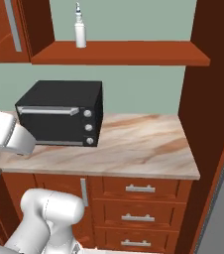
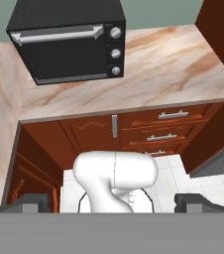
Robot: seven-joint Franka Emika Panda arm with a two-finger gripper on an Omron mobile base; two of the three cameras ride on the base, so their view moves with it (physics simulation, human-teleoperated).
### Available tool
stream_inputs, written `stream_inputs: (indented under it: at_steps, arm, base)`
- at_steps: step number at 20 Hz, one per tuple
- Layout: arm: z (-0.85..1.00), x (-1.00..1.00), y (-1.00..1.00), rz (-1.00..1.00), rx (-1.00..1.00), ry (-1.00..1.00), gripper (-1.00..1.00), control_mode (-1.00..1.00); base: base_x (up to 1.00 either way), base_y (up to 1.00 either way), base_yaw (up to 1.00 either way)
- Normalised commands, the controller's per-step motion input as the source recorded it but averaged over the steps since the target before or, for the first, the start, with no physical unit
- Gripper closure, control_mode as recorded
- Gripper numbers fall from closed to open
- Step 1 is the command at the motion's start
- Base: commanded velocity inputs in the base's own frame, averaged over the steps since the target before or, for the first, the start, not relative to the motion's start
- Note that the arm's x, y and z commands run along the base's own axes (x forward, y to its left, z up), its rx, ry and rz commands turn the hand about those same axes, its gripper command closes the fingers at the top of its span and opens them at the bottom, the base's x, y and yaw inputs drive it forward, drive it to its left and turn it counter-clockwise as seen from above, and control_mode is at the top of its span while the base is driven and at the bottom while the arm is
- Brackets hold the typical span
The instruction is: Move the cutting board and knife to the sink. Then move spray from the shelves to the counter.
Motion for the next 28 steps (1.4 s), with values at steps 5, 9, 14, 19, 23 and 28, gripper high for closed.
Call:
stream_inputs:
  at_steps: [5,9,14,19,23,28]
  arm:
    - [0.0,0.0,0.0,0.0,0.0,0.0,-1.0,1.0]
    - [0.0,0.0,0.0,0.0,0.0,0.0,-1.0,1.0]
    - [0.0,0.0,0.0,0.0,0.0,0.0,-1.0,1.0]
    - [0.0,0.0,0.0,0.0,0.0,0.0,-1.0,1.0]
    - [0.0,0.0,0.0,0.0,0.0,0.0,-1.0,1.0]
    - [0.0,0.0,0.0,0.0,0.0,0.0,-1.0,1.0]
  base:
    - [0.41,0.01,0.07]
    - [0.39,0.0,0.12]
    - [0.54,0.0,0.13]
    - [0.64,0.0,0.02]
    - [0.54,0.0,0.0]
    - [0.25,-0.02,0.0]
